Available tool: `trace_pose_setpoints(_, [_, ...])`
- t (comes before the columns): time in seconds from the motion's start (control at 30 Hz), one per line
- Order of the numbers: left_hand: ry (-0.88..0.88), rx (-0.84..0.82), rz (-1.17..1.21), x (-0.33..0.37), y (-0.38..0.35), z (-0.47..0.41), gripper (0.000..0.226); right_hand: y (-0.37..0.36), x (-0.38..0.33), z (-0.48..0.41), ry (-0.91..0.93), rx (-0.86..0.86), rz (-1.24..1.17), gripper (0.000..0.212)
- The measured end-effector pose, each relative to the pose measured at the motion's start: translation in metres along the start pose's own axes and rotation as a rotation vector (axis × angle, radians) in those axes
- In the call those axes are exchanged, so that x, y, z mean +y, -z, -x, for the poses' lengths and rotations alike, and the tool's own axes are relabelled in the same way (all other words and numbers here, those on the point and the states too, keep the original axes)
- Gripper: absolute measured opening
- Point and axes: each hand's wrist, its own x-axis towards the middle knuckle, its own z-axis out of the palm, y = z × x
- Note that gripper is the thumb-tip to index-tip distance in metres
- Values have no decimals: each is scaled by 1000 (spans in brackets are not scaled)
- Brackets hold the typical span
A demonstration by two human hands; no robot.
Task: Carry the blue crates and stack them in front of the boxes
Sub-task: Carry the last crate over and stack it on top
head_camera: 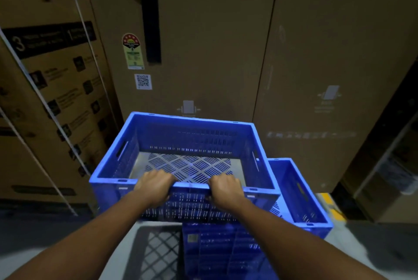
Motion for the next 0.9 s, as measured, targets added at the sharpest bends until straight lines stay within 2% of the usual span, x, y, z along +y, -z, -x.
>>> trace_pose_setpoints(0.13, [-115,-19,37,36,0,-21,27,2,39,12,-36,-68,20,23])
trace_pose_setpoints(0.33, [-92,-10,162,57,11,-40,22,31,71,2,26,-84,60,18])
trace_pose_setpoints(0.53, [-45,-24,66,8,-10,-17,36,16,19,1,69,-87,4,21])
trace_pose_setpoints(0.73, [46,-32,135,-44,-21,24,33,11,-45,-13,118,-82,17,26])
trace_pose_setpoints(0.9, [62,-52,130,-57,-27,29,29,11,-60,-20,129,-78,37,24])
